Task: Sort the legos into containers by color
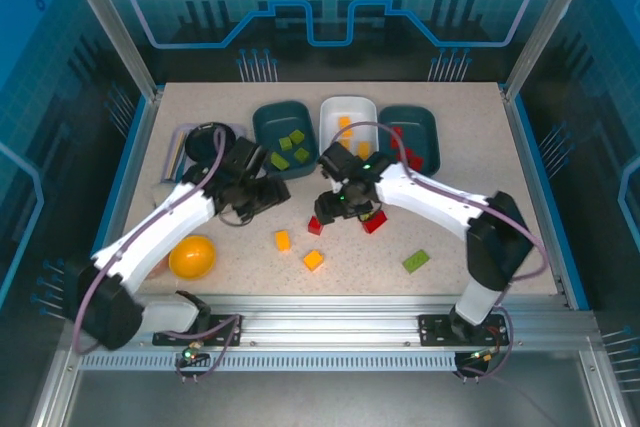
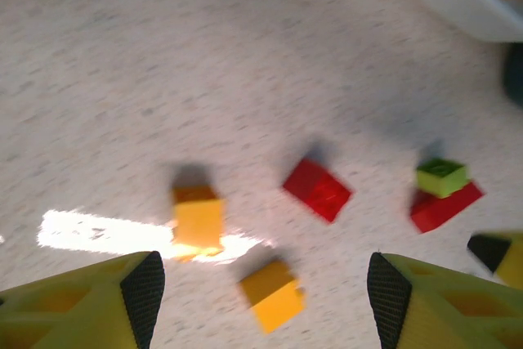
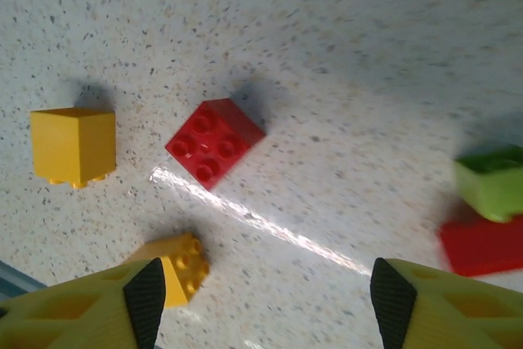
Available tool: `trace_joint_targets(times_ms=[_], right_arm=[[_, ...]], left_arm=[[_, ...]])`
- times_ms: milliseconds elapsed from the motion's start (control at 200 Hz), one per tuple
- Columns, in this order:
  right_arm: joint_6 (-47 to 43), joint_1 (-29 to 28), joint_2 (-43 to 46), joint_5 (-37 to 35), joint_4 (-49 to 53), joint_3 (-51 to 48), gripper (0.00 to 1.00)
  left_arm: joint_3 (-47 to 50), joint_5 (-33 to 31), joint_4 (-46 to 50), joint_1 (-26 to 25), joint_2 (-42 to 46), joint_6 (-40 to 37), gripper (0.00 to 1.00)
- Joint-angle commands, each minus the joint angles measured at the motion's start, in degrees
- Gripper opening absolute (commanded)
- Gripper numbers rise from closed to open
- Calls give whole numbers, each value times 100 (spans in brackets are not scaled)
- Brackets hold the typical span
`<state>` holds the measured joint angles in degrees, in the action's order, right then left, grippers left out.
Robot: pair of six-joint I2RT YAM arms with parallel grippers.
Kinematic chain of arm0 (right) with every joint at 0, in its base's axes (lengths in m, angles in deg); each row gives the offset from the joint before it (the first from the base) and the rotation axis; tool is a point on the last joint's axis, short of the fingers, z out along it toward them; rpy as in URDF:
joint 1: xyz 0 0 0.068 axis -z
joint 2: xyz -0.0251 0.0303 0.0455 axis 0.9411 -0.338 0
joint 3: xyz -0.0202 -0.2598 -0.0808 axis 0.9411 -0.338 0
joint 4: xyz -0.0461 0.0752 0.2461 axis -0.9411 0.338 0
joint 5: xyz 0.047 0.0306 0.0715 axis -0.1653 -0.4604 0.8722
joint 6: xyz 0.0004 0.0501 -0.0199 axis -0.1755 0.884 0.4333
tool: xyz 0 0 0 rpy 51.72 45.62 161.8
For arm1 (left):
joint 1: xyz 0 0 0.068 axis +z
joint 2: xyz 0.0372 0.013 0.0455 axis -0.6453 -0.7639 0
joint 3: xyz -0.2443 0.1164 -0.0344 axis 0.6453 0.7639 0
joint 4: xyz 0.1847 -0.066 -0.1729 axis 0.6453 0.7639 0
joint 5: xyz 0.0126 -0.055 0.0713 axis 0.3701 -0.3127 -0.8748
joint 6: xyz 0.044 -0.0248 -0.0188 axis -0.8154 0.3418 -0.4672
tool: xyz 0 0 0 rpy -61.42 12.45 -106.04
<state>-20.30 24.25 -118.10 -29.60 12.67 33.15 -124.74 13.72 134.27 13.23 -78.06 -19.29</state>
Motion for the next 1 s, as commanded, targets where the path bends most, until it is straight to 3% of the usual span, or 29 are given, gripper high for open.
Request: trace_joint_targets(times_ms=[0,325,620,705,840,995], right_arm=[[451,-102,-469,235,189,435,73],[2329,-276,-1529,331,248,1194,77],[3064,-280,-2025,343,287,1293,68],[3157,-280,-2137,325,241,1305,62],[3163,-287,-2203,175,264,1334,42],[2732,-252,-1920,-298,528,1472,21]], left_arm=[[355,-601,384,-46,942,76,71],[700,-570,727,-46,1698,77,73],[834,-468,869,-46,2051,35,73],[887,-442,890,-40,2149,62,73],[902,-354,848,-45,2188,-4,72],[979,311,155,-46,2057,-211,72]])
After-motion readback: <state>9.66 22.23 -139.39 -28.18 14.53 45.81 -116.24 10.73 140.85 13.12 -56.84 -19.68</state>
